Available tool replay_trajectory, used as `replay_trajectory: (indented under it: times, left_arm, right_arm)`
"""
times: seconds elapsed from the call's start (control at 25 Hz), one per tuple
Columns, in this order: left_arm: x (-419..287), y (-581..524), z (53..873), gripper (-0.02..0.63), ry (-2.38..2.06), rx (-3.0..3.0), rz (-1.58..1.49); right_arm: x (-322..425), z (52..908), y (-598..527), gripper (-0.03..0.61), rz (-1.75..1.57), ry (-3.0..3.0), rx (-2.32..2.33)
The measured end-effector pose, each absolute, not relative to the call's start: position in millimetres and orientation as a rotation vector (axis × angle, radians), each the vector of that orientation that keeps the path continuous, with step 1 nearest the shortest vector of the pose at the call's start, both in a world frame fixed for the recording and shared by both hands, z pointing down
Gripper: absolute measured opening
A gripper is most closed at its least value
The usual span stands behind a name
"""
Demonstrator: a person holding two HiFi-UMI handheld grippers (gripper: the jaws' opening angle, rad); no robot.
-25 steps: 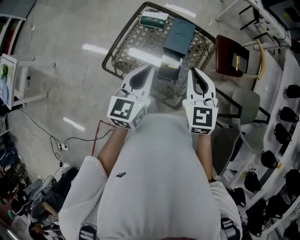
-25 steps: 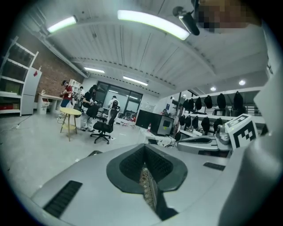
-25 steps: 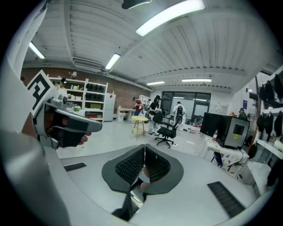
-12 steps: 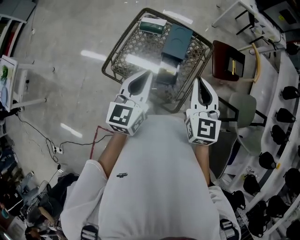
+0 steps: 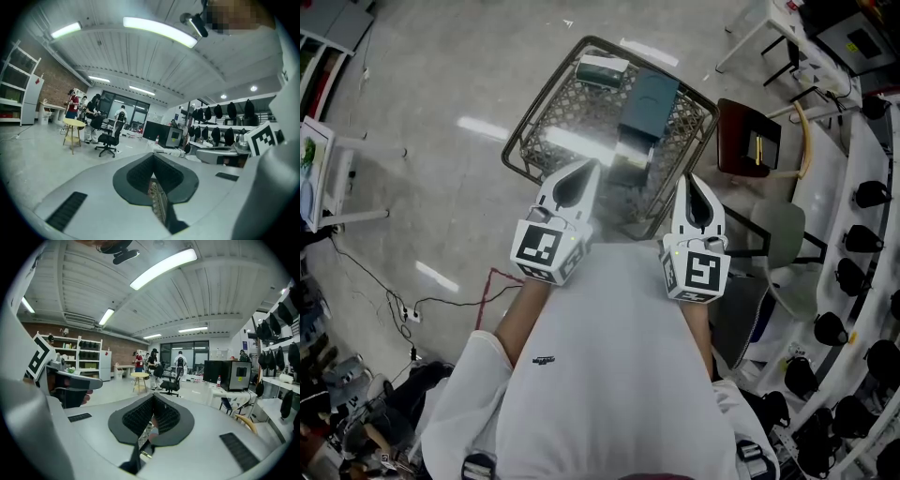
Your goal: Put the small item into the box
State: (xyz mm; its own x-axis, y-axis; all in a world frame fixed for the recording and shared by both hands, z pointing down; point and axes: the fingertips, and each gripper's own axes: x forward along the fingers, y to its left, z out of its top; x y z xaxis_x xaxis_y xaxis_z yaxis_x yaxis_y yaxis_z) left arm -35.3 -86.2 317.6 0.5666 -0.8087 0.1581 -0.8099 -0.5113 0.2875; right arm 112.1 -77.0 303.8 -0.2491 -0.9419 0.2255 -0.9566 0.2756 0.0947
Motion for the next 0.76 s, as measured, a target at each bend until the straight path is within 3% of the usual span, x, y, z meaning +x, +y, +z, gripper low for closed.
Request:
replay_trajectory:
  times: [0.76]
  left_arm:
    - [-37.6,-86.2,323.6,0.002,-1.295,2.477,0.022]
  right_arm:
    - [104.2,308.6,-79.3,-0.002,0.115,-2.330,1.748]
